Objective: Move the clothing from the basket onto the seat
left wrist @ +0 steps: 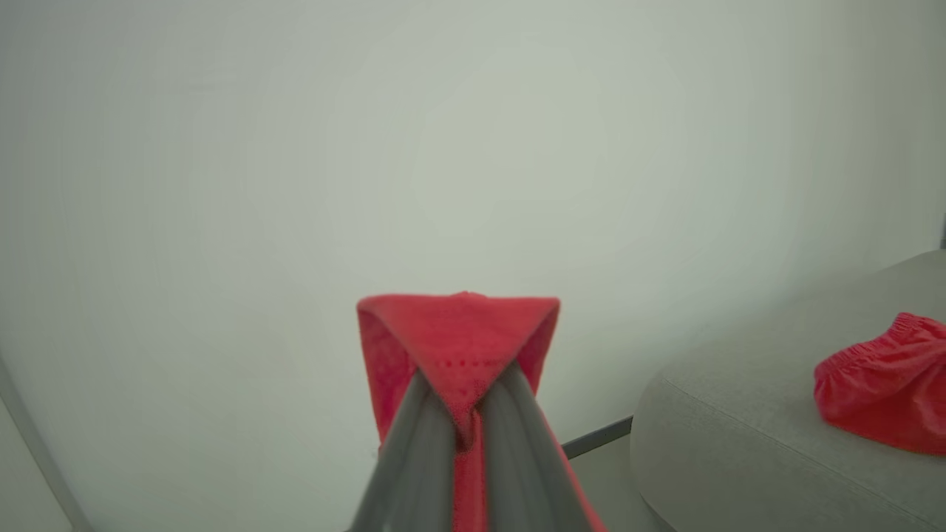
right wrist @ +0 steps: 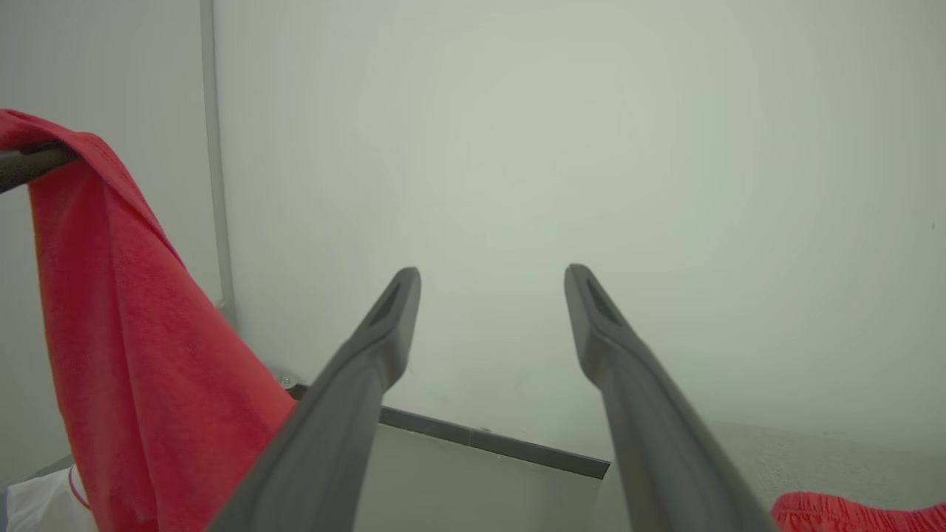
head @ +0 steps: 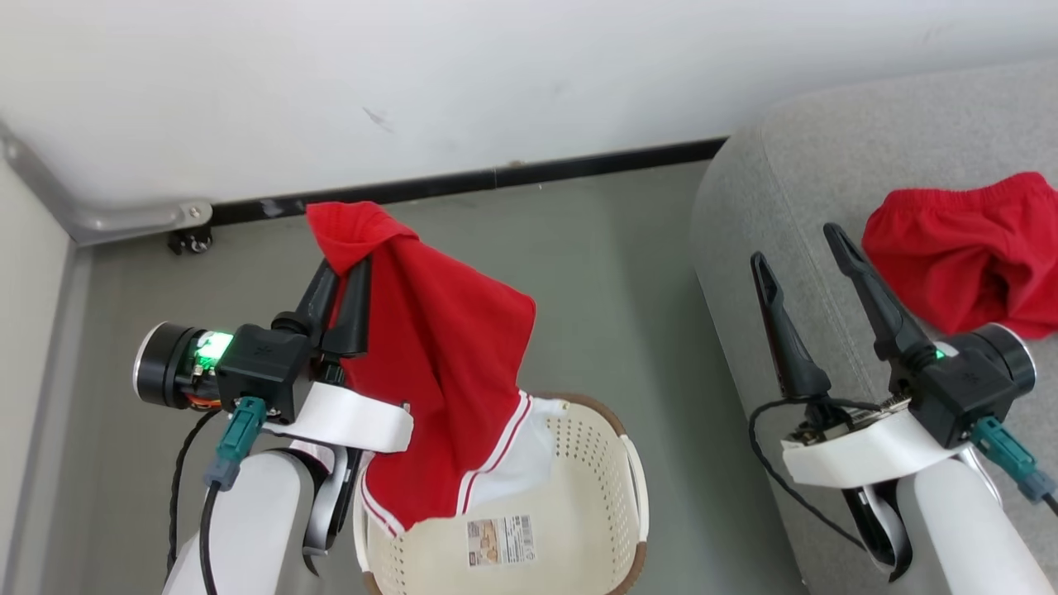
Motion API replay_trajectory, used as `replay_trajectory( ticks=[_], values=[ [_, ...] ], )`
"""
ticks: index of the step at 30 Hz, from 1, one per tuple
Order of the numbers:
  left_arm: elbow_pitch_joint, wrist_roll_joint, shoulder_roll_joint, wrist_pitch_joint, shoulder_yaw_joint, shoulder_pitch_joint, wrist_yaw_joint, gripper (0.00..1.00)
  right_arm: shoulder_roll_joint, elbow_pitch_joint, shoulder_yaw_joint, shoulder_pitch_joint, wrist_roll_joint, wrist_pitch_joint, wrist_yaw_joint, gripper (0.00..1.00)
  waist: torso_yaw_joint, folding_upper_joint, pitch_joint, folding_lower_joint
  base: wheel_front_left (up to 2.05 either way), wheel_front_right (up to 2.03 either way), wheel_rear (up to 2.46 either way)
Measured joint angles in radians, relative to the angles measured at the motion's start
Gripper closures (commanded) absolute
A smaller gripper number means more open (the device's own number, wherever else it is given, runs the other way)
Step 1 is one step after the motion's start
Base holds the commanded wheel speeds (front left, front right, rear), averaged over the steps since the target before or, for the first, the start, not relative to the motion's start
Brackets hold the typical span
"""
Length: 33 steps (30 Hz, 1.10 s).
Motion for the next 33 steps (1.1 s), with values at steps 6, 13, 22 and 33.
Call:
replay_trajectory(
  ticks=[6, 13, 22, 33],
  values=[
    [-0.017, -0.010, 0.001, 0.000, -0.006, 0.000, -0.031, 1.00, -0.013, -0.004, 0.010, 0.032, 0.000, 0.010, 0.000, 0.00, 0.016, 0.0000, -0.054, 0.0000, 0.00, 0.00, 0.00],
    [-0.035, -0.021, 0.014, 0.000, -0.026, 0.008, -0.084, 1.00, -0.026, -0.010, 0.055, 0.059, 0.000, 0.036, 0.000, 0.00, 0.034, 0.0000, -0.107, 0.0000, 0.00, 0.00, 0.00],
    [-0.088, -0.037, 0.036, -0.007, -0.019, 0.014, -0.123, 1.00, -0.086, -0.028, 0.182, 0.093, 0.026, 0.090, 0.000, 0.00, 0.059, 0.0000, -0.157, 0.0000, 0.00, 0.00, 0.00],
    [-0.136, -0.053, 0.041, -0.008, -0.019, -0.052, -0.174, 1.00, -0.161, -0.074, 0.327, 0.092, 0.138, 0.167, 0.000, 0.00, 0.087, 0.0000, -0.192, 0.0000, 0.00, 0.00, 0.00]
  ],
)
